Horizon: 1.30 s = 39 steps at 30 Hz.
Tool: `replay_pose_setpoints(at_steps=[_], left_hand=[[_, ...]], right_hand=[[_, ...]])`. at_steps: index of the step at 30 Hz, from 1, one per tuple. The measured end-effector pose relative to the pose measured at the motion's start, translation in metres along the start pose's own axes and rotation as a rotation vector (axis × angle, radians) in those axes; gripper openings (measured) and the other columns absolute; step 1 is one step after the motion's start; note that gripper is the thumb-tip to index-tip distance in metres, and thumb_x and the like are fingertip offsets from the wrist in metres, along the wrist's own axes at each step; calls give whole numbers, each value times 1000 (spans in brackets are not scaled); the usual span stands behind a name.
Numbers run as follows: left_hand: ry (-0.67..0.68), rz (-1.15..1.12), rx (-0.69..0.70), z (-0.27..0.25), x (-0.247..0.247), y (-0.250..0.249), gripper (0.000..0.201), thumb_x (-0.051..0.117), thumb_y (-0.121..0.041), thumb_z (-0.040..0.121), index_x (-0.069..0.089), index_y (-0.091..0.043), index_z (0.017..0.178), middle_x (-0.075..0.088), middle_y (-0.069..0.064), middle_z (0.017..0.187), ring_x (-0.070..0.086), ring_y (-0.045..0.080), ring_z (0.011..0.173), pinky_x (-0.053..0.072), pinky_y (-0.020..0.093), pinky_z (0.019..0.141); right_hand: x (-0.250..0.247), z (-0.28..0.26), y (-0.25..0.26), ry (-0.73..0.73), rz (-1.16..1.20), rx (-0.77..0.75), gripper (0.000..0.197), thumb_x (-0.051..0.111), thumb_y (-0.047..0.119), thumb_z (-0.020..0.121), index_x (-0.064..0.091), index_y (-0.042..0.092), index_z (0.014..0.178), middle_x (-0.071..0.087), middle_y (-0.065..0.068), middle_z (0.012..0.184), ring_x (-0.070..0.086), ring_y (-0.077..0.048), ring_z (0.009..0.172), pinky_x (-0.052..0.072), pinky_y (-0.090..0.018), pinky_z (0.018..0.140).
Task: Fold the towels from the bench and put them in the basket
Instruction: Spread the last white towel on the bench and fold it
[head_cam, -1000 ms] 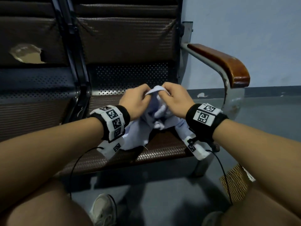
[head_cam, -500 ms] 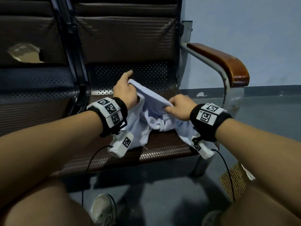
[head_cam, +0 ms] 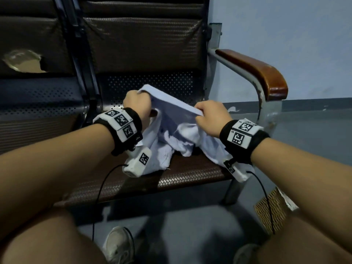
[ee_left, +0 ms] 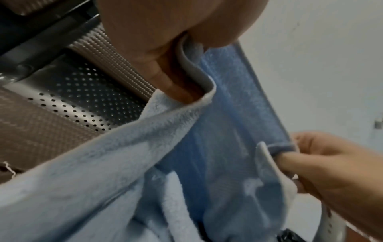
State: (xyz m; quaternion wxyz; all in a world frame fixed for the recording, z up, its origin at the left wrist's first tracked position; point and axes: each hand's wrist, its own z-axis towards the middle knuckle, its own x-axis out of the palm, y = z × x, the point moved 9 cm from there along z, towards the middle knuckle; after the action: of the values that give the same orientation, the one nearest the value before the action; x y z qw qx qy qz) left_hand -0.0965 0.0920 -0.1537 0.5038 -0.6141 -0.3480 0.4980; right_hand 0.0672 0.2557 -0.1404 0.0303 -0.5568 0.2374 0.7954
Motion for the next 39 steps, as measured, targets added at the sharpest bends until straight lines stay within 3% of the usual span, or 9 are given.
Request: replay_pose_setpoints(at_steps=[4,7,14,19,23,27,31,34,39], left_hand=[[66,-318,-115,-1,0,-1,20,49,-10,102,53,-9,83,55,8,83,59,20,83,52,27,83],[182,-381,-56,-7,9,-11,15,50,3,96,63,3,90,61,15,77,63,23,67,54,28,61],[287,-350,-6,-24,19,-23,25,53,3,90,62,-8,69,65,8,62,65,23,64,54,32,63],[297,-207,86,-42,31,-35,22,52,-7,84,66,-1,68,69,16,69,69,35,75,59,45,70],[228,-53,188,-46,24,-49,20,57,-28,66,59,-17,50,56,3,57,52,20,62,46,37,61],[137,-15,203,-34,12,-42,30,60,-22,82,48,-20,54,44,-2,54,40,12,54,33,26,53],[122,13,147,-17,3,-25,27,56,-22,92,66,2,83,59,10,72,52,19,68,41,32,62],[81,-57,115,-8,-7,-21,27,52,-16,92,69,2,86,63,16,79,56,22,72,43,35,65],[-24,27,60,9,-34,-8,27,49,-20,92,63,-1,80,61,10,74,53,29,70,39,33,64]], right_hand=[[-7,0,1,-44,51,-48,34,48,9,92,69,19,116,66,-13,99,62,-33,98,47,-34,81],[3,-12,28,65,182,-210,59,49,16,99,29,28,153,71,-13,88,68,-29,79,50,-32,73],[33,-23,68,295,-5,-308,25,47,12,88,63,25,75,68,3,76,61,-21,74,54,-41,78],[29,-4,49,130,238,142,43,54,54,89,67,18,70,70,-3,74,65,-22,72,53,-34,66],[26,10,31,12,306,310,28,49,27,97,68,8,98,69,-16,98,65,-32,92,41,-30,70],[25,19,17,-134,768,402,29,41,15,98,55,11,73,56,-10,80,52,-22,81,39,-34,75],[29,18,14,-81,973,425,34,51,36,88,61,17,62,64,0,65,57,-17,67,44,-33,69],[34,18,30,80,686,200,24,74,34,80,64,20,63,66,8,60,60,-7,57,45,-20,55],[39,7,18,235,95,62,32,72,37,84,57,18,64,56,3,60,53,-15,60,36,-26,51]])
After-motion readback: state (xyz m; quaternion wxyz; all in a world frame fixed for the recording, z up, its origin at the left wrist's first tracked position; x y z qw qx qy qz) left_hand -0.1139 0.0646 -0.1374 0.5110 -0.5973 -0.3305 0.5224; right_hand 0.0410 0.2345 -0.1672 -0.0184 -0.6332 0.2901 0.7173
